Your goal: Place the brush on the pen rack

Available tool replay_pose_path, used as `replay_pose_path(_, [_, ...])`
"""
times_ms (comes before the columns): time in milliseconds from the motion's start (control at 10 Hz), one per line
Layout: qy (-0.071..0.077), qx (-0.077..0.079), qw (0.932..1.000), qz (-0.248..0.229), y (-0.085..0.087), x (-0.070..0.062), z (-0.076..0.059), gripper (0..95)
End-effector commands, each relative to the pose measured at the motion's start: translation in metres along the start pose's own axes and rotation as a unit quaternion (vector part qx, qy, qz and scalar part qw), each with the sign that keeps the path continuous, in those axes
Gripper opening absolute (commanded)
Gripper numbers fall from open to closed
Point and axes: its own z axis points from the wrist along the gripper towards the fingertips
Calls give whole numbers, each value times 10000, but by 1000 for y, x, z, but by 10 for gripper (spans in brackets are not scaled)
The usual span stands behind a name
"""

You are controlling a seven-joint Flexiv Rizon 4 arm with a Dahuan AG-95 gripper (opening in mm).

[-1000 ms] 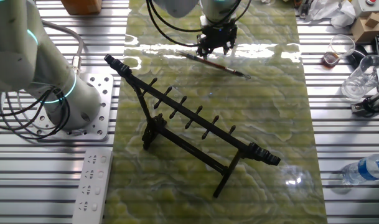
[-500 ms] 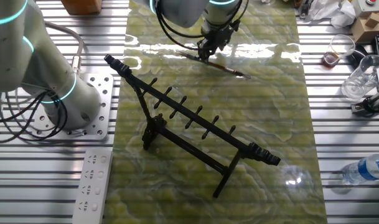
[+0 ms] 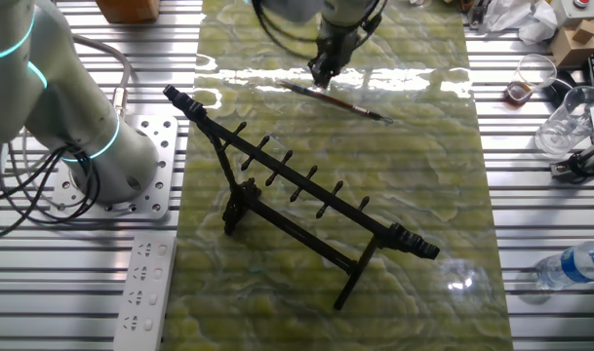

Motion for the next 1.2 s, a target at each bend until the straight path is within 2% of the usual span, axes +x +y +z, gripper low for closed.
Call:
replay_pose_path(100, [91,-542,9865,1542,-3,1,3,380])
replay_pose_path(400, [110,-622,9843,1648,0,1,1,380])
replay_pose_path(500, [180,-665,9810,1814,5,-1,-3,380])
replay_pose_path(600, [206,-641,9791,1919,8,-1,-5,380])
replay_pose_path(800, [242,-564,9787,1959,11,-3,-6,380])
replay_pose_path(900, [295,-392,9803,1912,14,-3,-7,380])
replay_pose_path(1200, [428,-213,9804,1909,18,-6,-7,380])
